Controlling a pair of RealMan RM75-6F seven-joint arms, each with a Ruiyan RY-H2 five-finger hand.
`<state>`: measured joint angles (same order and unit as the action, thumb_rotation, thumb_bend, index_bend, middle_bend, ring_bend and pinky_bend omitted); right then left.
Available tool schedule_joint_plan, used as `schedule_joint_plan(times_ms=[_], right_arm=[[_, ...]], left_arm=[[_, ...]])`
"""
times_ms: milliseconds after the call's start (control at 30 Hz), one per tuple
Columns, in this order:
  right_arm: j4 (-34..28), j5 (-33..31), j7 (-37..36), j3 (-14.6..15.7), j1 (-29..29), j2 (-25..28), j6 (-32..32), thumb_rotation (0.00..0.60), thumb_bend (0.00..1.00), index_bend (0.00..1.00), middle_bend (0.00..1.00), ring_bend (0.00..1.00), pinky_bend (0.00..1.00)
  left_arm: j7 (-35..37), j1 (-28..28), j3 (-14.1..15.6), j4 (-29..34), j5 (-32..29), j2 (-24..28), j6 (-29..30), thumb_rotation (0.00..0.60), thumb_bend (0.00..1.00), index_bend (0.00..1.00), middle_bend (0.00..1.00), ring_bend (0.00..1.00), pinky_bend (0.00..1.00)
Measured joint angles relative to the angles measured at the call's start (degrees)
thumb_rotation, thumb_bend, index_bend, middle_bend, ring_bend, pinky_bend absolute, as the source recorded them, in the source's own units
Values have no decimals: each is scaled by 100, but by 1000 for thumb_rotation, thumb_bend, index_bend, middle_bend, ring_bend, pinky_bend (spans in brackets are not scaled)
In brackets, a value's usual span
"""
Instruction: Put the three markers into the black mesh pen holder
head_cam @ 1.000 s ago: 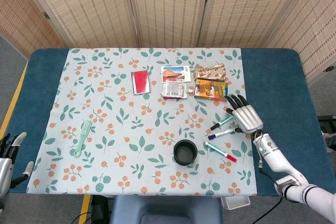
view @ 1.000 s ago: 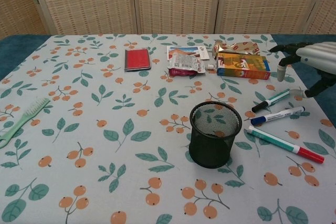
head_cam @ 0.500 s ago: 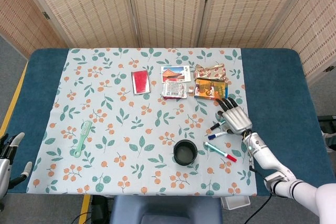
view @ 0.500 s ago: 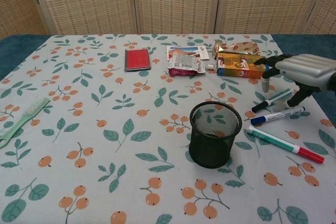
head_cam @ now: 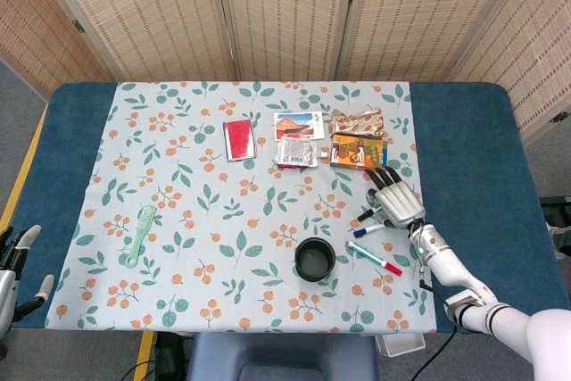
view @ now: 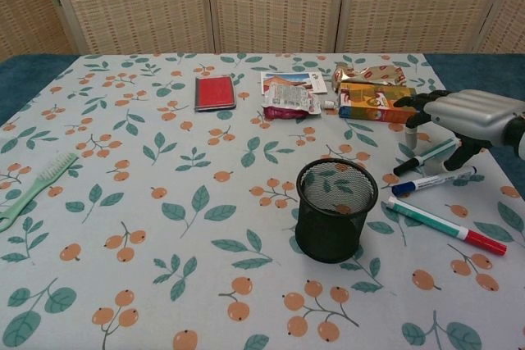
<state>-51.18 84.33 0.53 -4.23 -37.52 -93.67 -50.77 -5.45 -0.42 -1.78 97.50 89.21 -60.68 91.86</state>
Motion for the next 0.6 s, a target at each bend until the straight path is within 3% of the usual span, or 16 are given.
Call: schedule_joint_plan(times_ms=[400, 600], right_arm=[[142, -60, 74, 53, -61, -135, 97, 600, 343, 415, 13, 0, 0], [285, -112, 175, 19, -78, -246, 56, 600, 343, 502, 38, 0, 0]], left_arm=[[27, 4, -2, -16, 24, 2, 16, 600, 403, 79, 163, 43, 263], [48, 14, -13, -71, 82, -16, 89, 600, 402, 68, 163, 44, 263]])
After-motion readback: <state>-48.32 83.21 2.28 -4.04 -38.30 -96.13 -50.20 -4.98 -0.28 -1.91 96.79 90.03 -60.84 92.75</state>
